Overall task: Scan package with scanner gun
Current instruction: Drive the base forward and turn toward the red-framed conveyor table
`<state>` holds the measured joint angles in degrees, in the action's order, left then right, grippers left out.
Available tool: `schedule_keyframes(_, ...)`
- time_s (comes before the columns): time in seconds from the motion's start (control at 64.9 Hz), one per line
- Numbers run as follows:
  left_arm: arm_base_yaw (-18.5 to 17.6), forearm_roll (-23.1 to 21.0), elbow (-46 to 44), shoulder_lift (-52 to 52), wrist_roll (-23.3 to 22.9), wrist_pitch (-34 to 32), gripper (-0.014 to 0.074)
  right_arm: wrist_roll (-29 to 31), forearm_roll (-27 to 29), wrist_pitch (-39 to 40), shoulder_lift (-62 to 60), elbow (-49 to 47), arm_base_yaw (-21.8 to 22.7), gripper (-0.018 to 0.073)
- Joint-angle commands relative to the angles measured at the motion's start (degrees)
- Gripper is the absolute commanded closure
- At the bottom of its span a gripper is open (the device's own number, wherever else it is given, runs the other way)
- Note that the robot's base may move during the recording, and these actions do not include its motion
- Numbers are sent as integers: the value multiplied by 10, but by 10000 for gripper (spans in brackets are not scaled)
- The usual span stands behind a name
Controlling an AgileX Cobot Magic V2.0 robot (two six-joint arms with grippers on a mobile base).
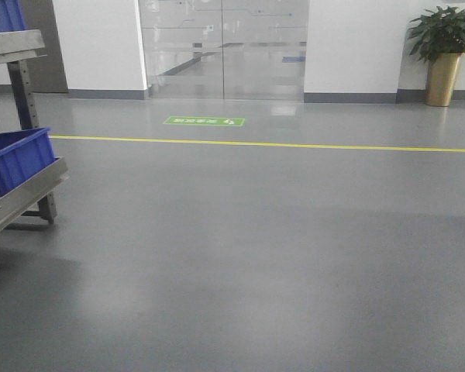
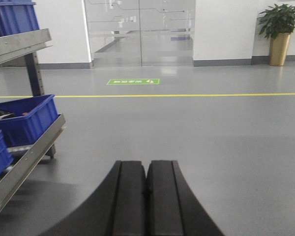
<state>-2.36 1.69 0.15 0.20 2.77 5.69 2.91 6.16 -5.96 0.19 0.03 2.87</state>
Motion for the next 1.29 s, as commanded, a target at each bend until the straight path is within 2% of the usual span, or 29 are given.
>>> schedule_keyframes(0.0, -4, 1, -2, -2, -4, -11, 707, 1, -2, 13, -2, 0, 0, 711)
schedule_keyframes(0.293, -4, 1, -2, -2, -4, -11, 707, 1, -2, 13, -2, 0, 0, 711)
schedule_keyframes(0.617, 28, 1, -2, -2, -4, -11, 707, 1, -2, 13, -2, 0, 0, 711)
schedule_keyframes(1.279, 27, 1, -2, -2, -4, -11, 707, 1, -2, 13, -2, 0, 0, 711)
